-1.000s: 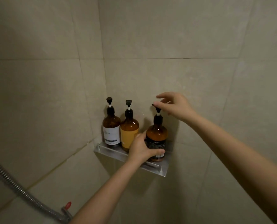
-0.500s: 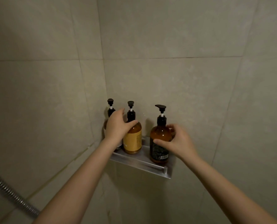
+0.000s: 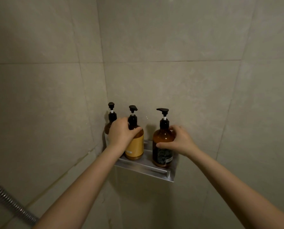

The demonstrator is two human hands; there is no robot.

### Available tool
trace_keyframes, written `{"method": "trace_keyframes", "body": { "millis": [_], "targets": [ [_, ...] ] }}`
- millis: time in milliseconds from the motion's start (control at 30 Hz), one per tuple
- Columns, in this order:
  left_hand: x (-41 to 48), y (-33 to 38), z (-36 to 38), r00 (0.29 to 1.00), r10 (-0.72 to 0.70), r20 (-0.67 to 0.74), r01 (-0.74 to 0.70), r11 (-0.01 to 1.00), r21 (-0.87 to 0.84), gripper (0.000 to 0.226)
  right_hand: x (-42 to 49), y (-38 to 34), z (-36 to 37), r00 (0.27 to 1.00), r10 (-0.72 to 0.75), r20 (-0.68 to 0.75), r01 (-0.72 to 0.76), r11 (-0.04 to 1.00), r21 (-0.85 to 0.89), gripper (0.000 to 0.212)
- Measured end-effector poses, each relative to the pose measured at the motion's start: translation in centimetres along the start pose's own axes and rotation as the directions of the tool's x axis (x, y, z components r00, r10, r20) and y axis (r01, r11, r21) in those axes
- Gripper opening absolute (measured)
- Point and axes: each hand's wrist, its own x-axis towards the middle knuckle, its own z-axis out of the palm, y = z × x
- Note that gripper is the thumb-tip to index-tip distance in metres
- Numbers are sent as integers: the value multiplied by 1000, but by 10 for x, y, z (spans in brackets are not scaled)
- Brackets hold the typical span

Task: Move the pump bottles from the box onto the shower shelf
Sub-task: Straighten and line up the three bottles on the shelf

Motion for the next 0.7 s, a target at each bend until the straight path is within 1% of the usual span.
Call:
{"method": "trace_keyframes", "body": {
  "millis": [67, 100, 200, 300, 333, 400, 500, 533, 633, 700],
  "targets": [
    [0, -1, -2, 999, 8, 44, -7, 1000, -28, 33, 1, -3, -3, 999, 9, 33, -8, 1000, -12, 87],
    [1, -2, -4, 996, -11, 85, 17, 997, -71, 34, 2, -5, -5, 998, 18, 53, -17, 1000, -21, 88],
    [6, -6, -12, 977, -103, 186, 140, 971, -195, 54, 0, -10, -7, 995, 72, 68, -70, 997, -38, 94],
    [8, -10, -17, 959, -116, 259, 179, 956, -232, 63, -5, -18, -2, 993, 113, -15, -114, 987, -114, 107],
    [8, -11, -17, 951, -112, 289, 187, 951, -248, 65, -6, -20, 1, 992, 122, -43, -127, 981, -147, 108],
    [5, -14, -16, 942, -90, 324, 186, 941, -282, 63, -6, -23, 4, 987, 139, -85, -153, 970, -188, 100],
    [0, -18, -13, 954, -78, 291, 172, 933, -315, 59, -6, -21, 6, 987, 123, -102, -136, 981, -138, 73],
    [-2, -19, -12, 958, -82, 275, 171, 932, -318, 58, -6, -20, 4, 989, 113, -95, -124, 985, -118, 67],
    [-7, -19, -10, 976, -71, 206, 133, 943, -305, 55, -5, -18, -3, 996, 81, -22, -82, 995, -49, 60],
    [-9, -18, -8, 987, -31, 157, 71, 963, -259, 52, -2, -17, -8, 996, 70, 46, -70, 998, 3, 62]
  ]
}}
